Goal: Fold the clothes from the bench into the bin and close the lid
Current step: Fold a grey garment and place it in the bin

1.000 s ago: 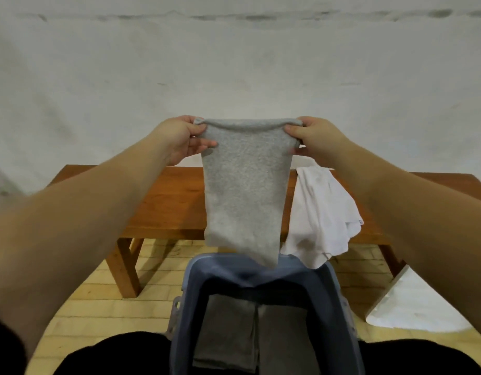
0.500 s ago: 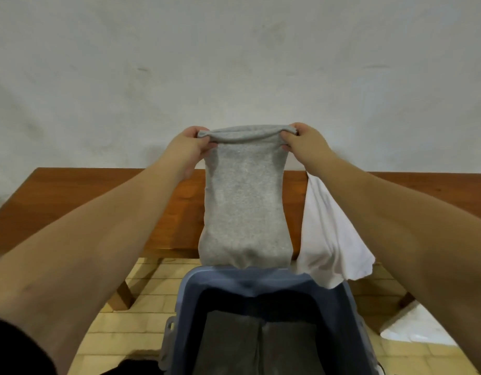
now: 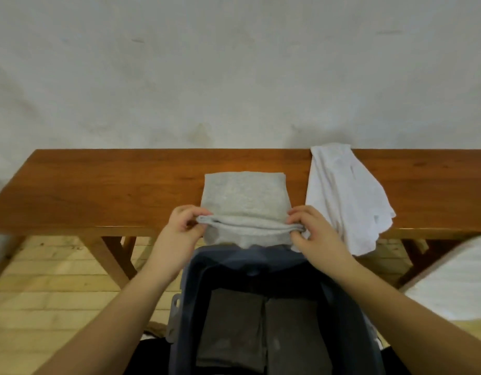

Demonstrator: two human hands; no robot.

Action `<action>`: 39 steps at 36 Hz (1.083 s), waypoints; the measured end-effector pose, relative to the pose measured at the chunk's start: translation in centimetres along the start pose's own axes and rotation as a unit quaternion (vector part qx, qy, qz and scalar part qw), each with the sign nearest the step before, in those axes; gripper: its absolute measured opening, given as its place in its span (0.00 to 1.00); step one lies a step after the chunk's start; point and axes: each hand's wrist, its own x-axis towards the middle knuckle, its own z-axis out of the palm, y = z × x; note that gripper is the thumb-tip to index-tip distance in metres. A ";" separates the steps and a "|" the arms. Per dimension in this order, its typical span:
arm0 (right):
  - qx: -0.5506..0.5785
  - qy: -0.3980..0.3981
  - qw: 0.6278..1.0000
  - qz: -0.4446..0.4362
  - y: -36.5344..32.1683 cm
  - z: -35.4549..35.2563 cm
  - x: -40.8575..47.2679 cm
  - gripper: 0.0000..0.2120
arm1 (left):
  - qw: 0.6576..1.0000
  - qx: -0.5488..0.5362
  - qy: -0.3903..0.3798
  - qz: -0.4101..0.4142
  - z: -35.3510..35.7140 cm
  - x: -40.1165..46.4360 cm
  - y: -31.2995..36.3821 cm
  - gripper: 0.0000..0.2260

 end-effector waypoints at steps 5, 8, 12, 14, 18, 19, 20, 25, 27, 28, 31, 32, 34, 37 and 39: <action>-0.040 -0.018 0.999 0.029 0.8 2.0 -1.4 0.13 | 0.996 -0.041 0.058 -0.062 1.9 -0.1 -3.0 0.10; 0.010 -0.003 0.997 0.073 0.6 2.6 -2.1 0.14 | 0.974 -0.137 0.110 -0.144 2.4 0.0 -3.4 0.06; 0.228 0.098 0.932 0.265 -0.6 3.6 -2.0 0.03 | 0.935 -0.241 0.103 -0.238 3.0 0.4 -3.7 0.17; 0.324 0.092 0.874 0.351 -0.9 4.3 -1.5 0.09 | 0.928 -0.267 0.070 -0.250 3.2 0.7 -4.1 0.28; 0.446 0.108 0.797 0.393 -0.5 5.3 -0.7 0.19 | 0.919 -0.306 0.012 -0.249 3.6 1.0 -4.2 0.30; 0.476 0.114 0.773 0.403 -0.5 5.3 -0.5 0.18 | 0.916 -0.314 0.013 -0.250 3.7 1.0 -4.2 0.27; 0.507 0.119 0.750 0.409 -0.5 5.3 -0.3 0.14 | 0.912 -0.319 0.021 -0.255 3.7 1.1 -4.3 0.23; 0.555 0.129 0.704 0.424 -0.4 5.4 0.3 0.09 | 0.923 -0.284 0.013 -0.259 3.4 0.8 -3.5 0.08; 0.542 0.118 0.716 0.424 -0.2 5.4 0.4 0.09 | 0.928 -0.286 -0.003 -0.240 3.2 0.5 -3.0 0.05; 0.540 0.114 0.718 0.424 -0.2 5.2 0.4 0.08 | 0.925 -0.297 -0.006 -0.237 3.1 0.4 -2.7 0.04; 0.557 0.092 0.717 0.409 -0.5 4.5 0.4 0.05 | 0.897 -0.365 -0.028 -0.248 2.6 -0.1 -1.8 0.06; 0.559 0.082 0.721 0.402 -0.6 4.3 0.3 0.06 | 0.884 -0.391 -0.044 -0.253 2.5 -0.3 -1.5 0.07; 0.573 0.055 0.719 0.390 -0.6 3.9 0.1 0.09 | 0.864 -0.429 -0.060 -0.259 2.3 -0.7 -1.3 0.09; 0.607 -0.009 0.695 0.386 -0.4 3.6 -0.7 0.16 | 0.837 -0.483 -0.075 -0.246 2.2 -1.5 -1.3 0.15; 0.600 -0.063 0.693 0.395 -0.2 3.2 -1.4 0.20 | 0.827 -0.499 -0.092 -0.240 2.0 -2.2 -1.4 0.15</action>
